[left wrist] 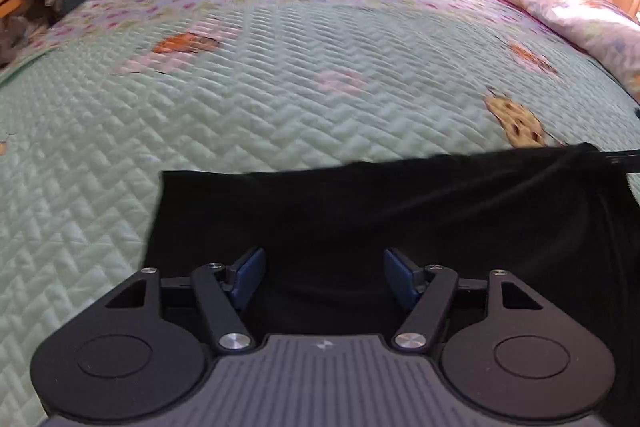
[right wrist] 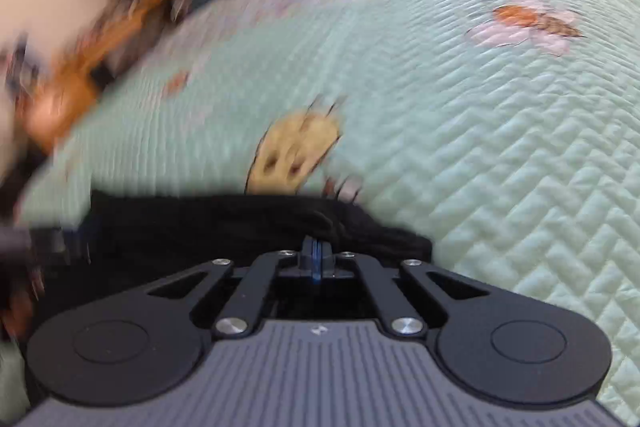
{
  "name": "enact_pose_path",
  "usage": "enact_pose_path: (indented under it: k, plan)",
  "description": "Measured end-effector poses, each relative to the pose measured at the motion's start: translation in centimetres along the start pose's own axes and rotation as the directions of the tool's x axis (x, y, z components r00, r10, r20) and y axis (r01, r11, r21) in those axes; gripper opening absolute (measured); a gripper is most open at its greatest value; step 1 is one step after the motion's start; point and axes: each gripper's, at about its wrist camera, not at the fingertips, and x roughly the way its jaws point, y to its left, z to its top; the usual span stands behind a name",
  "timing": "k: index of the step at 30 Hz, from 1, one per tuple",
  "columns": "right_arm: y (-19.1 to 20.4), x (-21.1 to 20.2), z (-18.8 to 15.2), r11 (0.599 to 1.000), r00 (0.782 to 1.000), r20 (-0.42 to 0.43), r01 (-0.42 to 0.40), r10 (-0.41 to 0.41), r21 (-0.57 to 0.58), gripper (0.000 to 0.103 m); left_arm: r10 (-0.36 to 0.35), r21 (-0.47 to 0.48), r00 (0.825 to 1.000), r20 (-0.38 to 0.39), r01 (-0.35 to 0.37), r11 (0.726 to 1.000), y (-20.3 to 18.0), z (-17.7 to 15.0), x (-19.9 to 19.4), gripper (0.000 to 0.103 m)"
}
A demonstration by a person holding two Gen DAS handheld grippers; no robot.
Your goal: Fold clothes
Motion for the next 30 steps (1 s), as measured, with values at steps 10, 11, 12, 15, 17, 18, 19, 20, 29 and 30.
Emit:
enact_pose_path:
  k: [10, 11, 12, 15, 17, 18, 19, 20, 29, 30]
  plan:
    - [1.0, -4.5, -3.7, 0.998, 0.998, -0.061, 0.013, -0.016, -0.059, 0.01, 0.11, -0.031, 0.994, 0.019, -0.109, 0.993, 3.7, -1.5, -2.6, 0.067]
    - [1.0, -5.8, -4.0, 1.0, 1.0, -0.018, -0.004, 0.004, -0.014, 0.013, 0.069, -0.042, 0.997, 0.028, -0.067, 0.997, 3.8, -2.0, -3.9, 0.065]
    - [1.5, -7.6, -4.5, 0.999, 0.999, 0.036, -0.033, 0.033, 0.0, 0.022, 0.027, -0.052, 0.999, 0.038, -0.025, 0.998, 3.8, -2.5, -5.2, 0.065]
    - [3.8, -12.3, -6.5, 0.99, 0.986, 0.121, -0.103, 0.113, -0.092, 0.032, -0.053, 0.007, 0.998, 0.025, 0.053, 0.999, 2.4, -4.8, -7.4, 0.072]
    - [4.3, -13.0, -7.8, 0.994, 0.995, 0.069, -0.069, 0.076, -0.089, 0.037, -0.078, 0.053, 0.997, 0.005, 0.078, 0.996, 1.3, -6.5, -8.3, 0.077]
    - [4.3, -12.9, -8.3, 0.996, 0.999, 0.029, -0.04, 0.043, -0.085, 0.038, -0.052, 0.061, 0.999, -0.008, 0.052, 0.997, 1.2, -7.2, -8.0, 0.077]
    - [3.8, -12.5, -9.0, 0.997, 0.999, -0.021, 0.027, -0.028, -0.072, 0.036, -0.025, 0.07, 0.999, -0.02, 0.026, 0.997, 1.0, -7.9, -7.7, 0.078]
    - [3.2, -12.1, -9.6, 0.994, 0.993, -0.068, 0.092, -0.096, -0.062, 0.032, -0.008, 0.065, 1.0, -0.025, 0.01, 0.998, 0.9, -8.4, -7.8, 0.075]
    - [8.0, -19.1, -17.8, 0.997, 0.999, 0.041, 0.004, -0.001, -0.071, 0.058, 0.083, 0.125, 0.997, -0.012, -0.08, 0.989, -2.1, -12.4, -15.1, 0.087]
    - [8.6, -19.9, -18.7, 0.997, 0.999, 0.048, -0.007, 0.01, -0.075, 0.063, 0.104, 0.134, 0.994, -0.031, -0.099, 0.986, -2.6, -13.2, -15.3, 0.085]
